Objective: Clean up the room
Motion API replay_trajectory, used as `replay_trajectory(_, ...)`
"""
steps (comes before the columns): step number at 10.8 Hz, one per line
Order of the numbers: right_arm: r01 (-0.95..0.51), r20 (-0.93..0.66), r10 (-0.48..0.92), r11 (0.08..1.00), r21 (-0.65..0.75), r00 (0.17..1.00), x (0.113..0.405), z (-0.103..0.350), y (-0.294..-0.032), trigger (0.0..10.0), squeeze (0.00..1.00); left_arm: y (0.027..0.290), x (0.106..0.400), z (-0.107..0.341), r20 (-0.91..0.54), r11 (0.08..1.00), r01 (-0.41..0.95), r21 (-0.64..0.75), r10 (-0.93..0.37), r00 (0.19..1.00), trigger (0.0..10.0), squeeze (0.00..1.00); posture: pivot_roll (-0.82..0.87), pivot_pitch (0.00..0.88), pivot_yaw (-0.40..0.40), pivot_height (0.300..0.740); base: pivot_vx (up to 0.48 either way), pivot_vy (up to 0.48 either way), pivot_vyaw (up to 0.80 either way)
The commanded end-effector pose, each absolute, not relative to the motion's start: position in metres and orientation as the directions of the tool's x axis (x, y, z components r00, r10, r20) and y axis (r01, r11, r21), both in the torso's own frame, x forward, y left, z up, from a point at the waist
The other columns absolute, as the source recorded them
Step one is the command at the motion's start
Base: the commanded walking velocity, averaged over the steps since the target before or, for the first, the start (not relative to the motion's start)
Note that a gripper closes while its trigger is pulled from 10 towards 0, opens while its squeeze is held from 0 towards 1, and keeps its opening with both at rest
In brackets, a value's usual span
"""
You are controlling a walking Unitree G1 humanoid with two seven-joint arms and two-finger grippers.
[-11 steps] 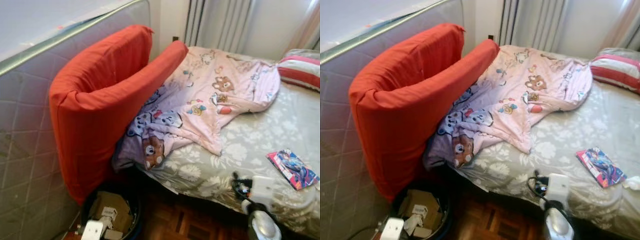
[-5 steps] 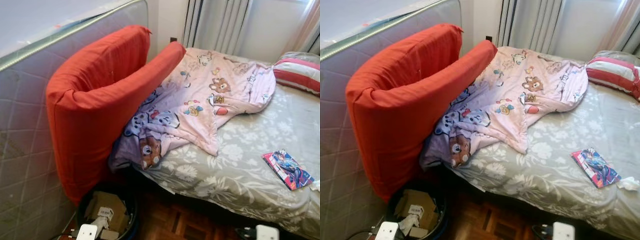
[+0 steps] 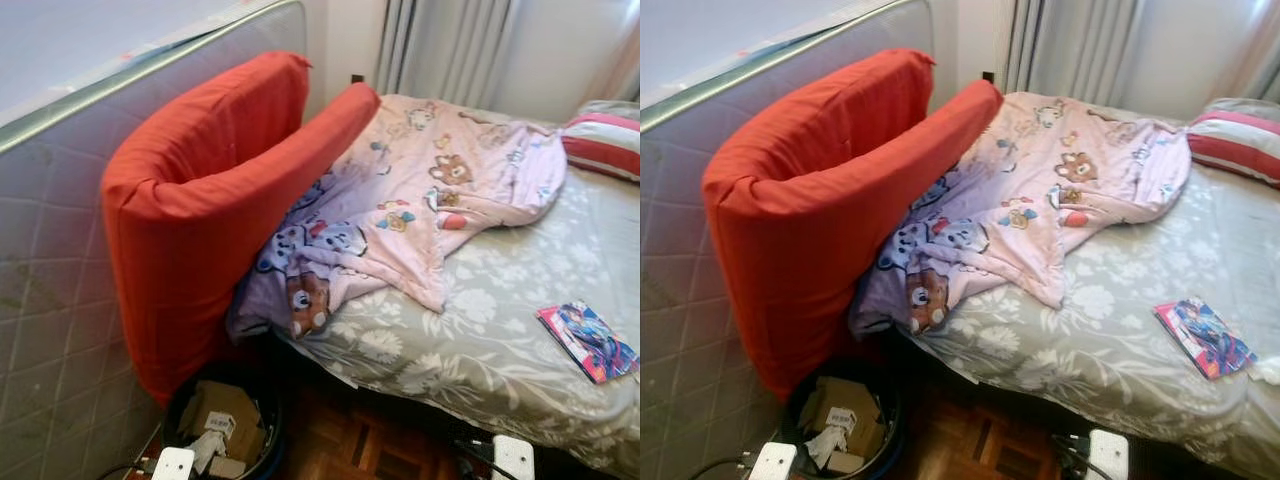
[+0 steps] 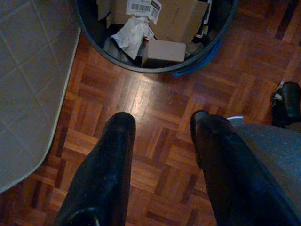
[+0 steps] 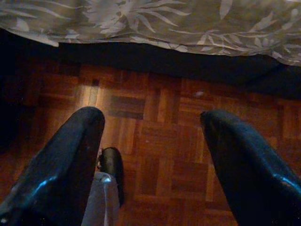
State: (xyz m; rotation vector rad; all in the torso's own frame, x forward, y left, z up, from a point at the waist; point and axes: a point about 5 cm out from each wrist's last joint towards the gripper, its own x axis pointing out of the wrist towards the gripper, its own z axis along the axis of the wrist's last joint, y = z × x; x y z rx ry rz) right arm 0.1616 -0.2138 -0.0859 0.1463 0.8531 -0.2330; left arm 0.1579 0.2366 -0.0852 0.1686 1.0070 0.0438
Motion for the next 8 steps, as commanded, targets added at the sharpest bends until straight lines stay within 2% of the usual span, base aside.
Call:
replay_trajectory(1,0.265,-0.78,-0.131,0.963,0.046,0.612,0.156,-0.09,-0.21,10.0,0.0,0.238,0.157,-0.085,-0.836,0.987,0.035,0.158,0.115,0.536,10.0,0.0,0.12,0.026,-0.014,0.74,0.0,0.0,-0.75)
replay_trajectory(2,0.271,-0.79,-0.135,0.962,0.042,0.599,0.153,-0.091,-0.209,10.0,0.0,0.238,0.156,-0.086,-0.838,0.987,0.038,0.158,0.114,0.534,10.0,0.0,0.13,0.027,-0.014,0.74,0.0,0.0,-0.5)
replay_trajectory(4,0.251,-0.806,-0.138,0.968,0.014,0.576,0.146,-0.093,-0.216,10.0,0.0,0.233,0.154,-0.088,-0.843,0.987,0.045,0.154,0.107,0.528,10.0,0.0,0.13,0.029,-0.016,0.74,0.0,0.0,0.0)
replay_trajectory(6,0.296,-0.819,-0.161,0.955,0.012,0.551,0.142,-0.093,-0.225,10.0,0.0,0.223,0.155,-0.09,-0.843,0.988,0.054,0.144,0.094,0.53,10.0,0.0,0.13,0.028,-0.016,0.74,0.0,0.0,0.0)
replay_trajectory(7,0.297,-0.825,-0.163,0.955,0.006,0.542,0.14,-0.094,-0.226,10.0,0.0,0.224,0.155,-0.089,-0.842,0.988,0.052,0.146,0.096,0.53,10.0,0.0,0.13,0.03,-0.016,0.74,0.0,-0.27,0.0)
replay_trajectory(8,0.301,-0.832,-0.165,0.954,0.002,0.529,0.136,-0.095,-0.228,10.0,0.0,0.225,0.155,-0.089,-0.842,0.988,0.051,0.145,0.097,0.53,10.0,0.0,0.13,0.032,-0.017,0.74,0.0,-0.277,-0.71)
